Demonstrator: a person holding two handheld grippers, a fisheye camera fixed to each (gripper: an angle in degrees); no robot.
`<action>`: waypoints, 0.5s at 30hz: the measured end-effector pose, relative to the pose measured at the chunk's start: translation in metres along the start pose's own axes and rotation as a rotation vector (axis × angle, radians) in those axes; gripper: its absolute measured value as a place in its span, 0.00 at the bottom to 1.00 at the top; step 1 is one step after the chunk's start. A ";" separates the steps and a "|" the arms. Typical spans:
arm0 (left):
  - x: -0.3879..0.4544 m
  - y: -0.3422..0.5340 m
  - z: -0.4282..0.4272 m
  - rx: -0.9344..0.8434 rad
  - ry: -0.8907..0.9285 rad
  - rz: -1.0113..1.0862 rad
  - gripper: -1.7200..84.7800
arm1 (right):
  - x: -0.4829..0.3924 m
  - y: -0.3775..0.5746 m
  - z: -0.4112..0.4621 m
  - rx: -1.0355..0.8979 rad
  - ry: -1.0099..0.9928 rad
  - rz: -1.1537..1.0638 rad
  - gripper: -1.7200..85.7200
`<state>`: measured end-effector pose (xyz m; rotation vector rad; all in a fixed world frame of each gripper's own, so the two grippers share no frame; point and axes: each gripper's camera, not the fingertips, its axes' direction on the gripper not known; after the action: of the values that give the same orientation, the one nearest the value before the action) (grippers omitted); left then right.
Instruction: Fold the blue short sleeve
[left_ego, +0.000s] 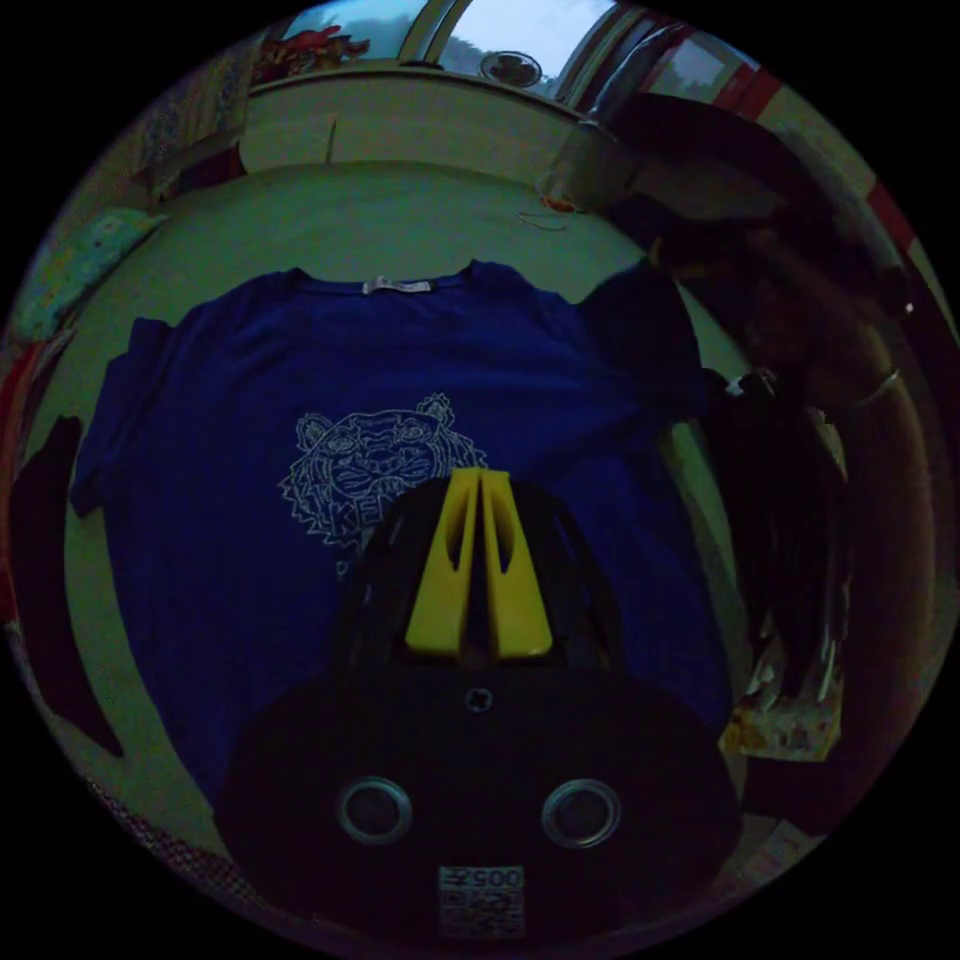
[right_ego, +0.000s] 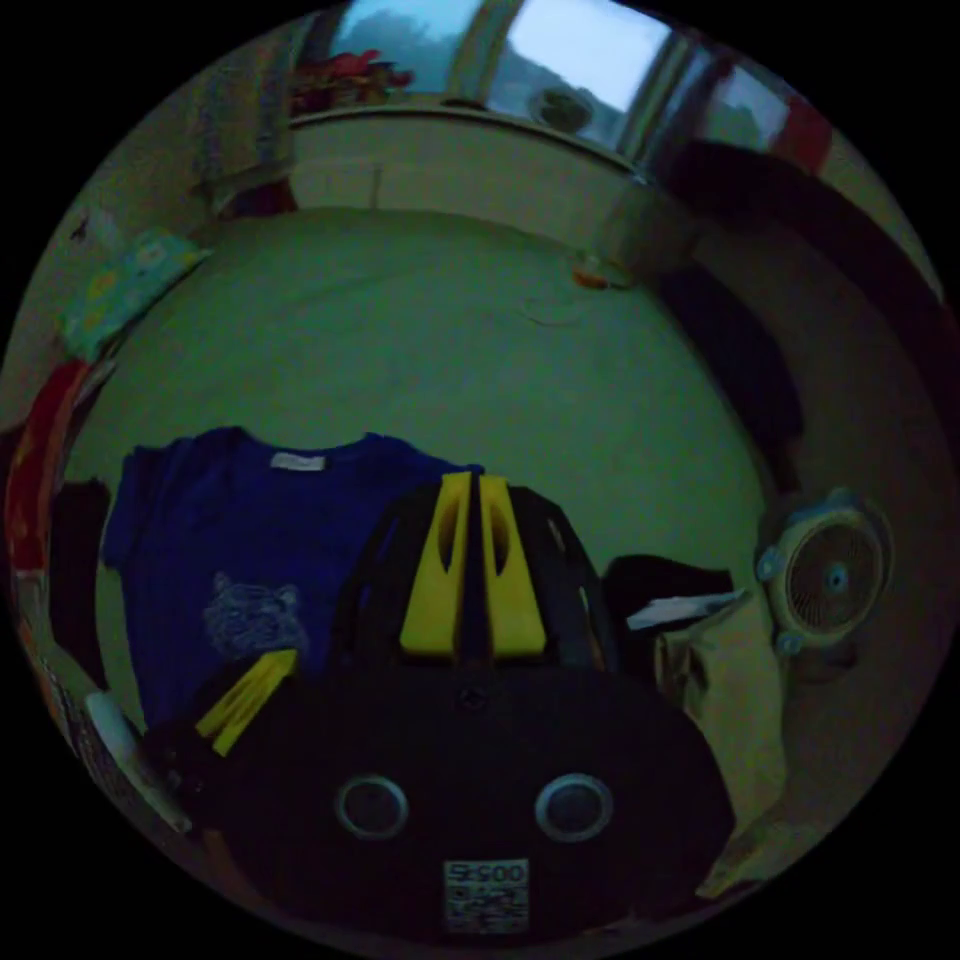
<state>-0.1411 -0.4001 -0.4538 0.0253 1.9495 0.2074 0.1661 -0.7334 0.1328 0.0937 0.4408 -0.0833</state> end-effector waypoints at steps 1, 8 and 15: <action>-0.004 0.000 0.001 -0.001 -0.004 -0.009 0.01 | -0.025 -0.002 -0.002 0.020 0.017 -0.051 0.00; -0.032 0.003 0.004 -0.025 0.036 -0.096 0.01 | -0.102 -0.004 0.049 -0.146 -0.042 -0.160 0.08; -0.041 0.008 0.004 -0.007 0.054 -0.113 0.01 | -0.039 0.035 -0.013 0.123 -0.329 -0.099 0.13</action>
<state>-0.1226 -0.3964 -0.4160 -0.0957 1.9976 0.1421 0.1291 -0.6950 0.1404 0.1757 0.1112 -0.2202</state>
